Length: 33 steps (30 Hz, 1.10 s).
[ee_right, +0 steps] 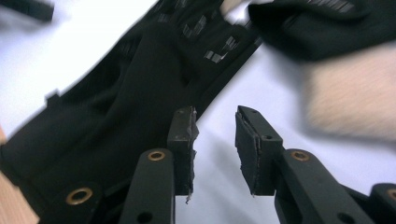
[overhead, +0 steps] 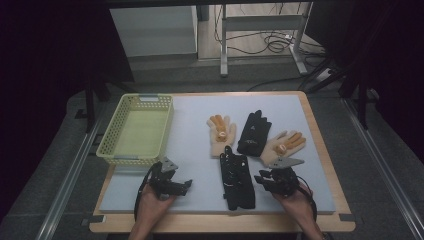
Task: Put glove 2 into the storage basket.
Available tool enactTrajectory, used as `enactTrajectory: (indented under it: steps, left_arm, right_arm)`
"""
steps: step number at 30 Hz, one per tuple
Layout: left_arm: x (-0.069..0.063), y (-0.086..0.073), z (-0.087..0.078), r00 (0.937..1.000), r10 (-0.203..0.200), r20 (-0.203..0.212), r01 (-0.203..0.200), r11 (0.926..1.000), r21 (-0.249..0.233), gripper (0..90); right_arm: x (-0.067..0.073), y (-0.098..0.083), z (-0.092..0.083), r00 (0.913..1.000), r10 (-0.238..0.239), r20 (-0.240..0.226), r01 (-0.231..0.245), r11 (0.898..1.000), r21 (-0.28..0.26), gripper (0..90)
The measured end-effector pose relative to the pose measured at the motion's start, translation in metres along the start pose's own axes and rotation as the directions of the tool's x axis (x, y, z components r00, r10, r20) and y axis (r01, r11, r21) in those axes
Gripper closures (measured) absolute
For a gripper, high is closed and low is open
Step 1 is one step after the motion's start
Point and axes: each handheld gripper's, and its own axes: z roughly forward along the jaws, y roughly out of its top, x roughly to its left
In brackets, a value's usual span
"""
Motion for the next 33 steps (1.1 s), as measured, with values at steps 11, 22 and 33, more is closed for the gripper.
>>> enactTrajectory:
  steps: [11,22,33]
  left_arm:
    - [0.0,0.0,0.0,1.0,0.0,0.0,0.0,1.0,0.0,5.6]
    - [0.0,0.0,0.0,1.0,0.0,0.0,0.0,1.0,0.0,5.6]
    - [0.0,0.0,0.0,1.0,0.0,0.0,0.0,1.0,0.0,5.6]
  right_arm:
    - [0.022,0.001,0.014,0.9972,-0.061,-0.043,0.061,0.998,0.008,66.4]
    - [-0.025,0.029,0.009,0.9986,0.02,0.048,-0.019,0.999,-0.032,62.4]
    - [-0.062,0.067,0.033,0.9934,0.04,0.108,-0.034,0.998,-0.05,65.2]
